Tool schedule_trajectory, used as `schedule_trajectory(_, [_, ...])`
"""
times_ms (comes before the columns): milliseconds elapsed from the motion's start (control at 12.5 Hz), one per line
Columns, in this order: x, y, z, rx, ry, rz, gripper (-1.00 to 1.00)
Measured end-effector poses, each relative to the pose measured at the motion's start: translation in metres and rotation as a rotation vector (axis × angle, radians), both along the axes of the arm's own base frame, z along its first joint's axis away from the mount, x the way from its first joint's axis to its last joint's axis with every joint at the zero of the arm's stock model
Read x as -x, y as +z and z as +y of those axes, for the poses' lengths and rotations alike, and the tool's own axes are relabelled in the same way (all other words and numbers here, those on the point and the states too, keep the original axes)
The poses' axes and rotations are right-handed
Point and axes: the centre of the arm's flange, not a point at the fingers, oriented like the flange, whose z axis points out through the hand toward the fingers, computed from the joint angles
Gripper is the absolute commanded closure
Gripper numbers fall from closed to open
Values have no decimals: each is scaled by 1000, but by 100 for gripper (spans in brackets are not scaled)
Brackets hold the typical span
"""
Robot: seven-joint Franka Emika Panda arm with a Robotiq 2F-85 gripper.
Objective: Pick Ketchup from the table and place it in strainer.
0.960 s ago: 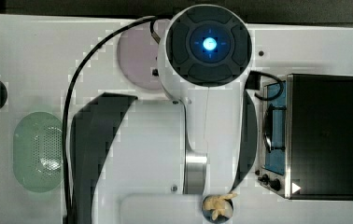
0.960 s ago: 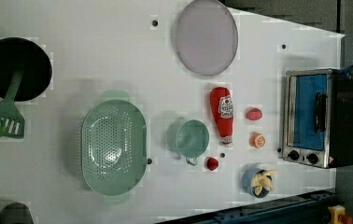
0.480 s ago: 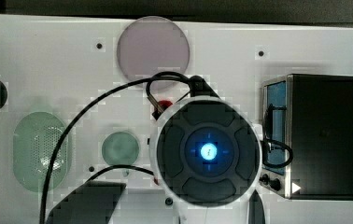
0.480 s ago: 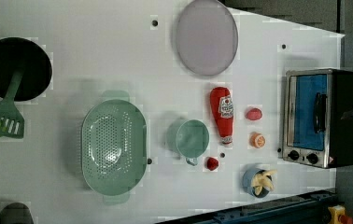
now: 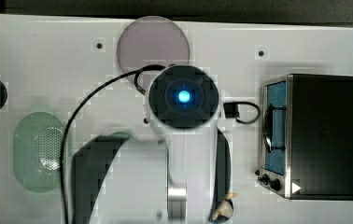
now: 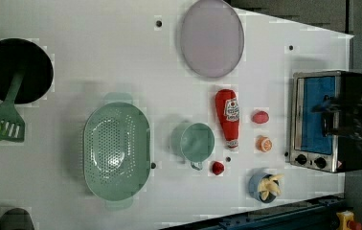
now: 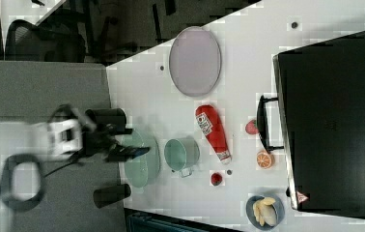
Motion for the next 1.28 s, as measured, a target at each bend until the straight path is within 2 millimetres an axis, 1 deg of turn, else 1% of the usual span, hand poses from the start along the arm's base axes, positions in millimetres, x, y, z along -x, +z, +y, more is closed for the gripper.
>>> schedule_trajectory(160, [-17,-63,7,-33,158,43,-100])
schedule_trajectory(240, [-19,-96,9,-54,234,69,-100])
schedule_trajectory(320, [-14,-125,8,-75,310,93,-100])
schedule_trajectory(400, [-7,-151,7,-91,384,99,-100])
schedule_trajectory(480, [-3,-170,6,-97,461,86,-100])
schedule_trajectory(560, [0,-182,6,-99,534,59,-100])
schedule_trajectory(640, [0,-188,8,-109,596,28,-100])
schedule_trajectory(720, [-5,-191,10,-106,646,-8,-100])
schedule_trajectory(880, [-10,-203,13,-103,712,-46,-100])
schedule_trajectory(1040, [-9,-222,14,-101,734,-78,-100])
schedule_trajectory(1120, [-7,-235,14,-97,737,-91,-100])
schedule_trajectory(1280, [5,-273,13,-116,735,-57,-100])
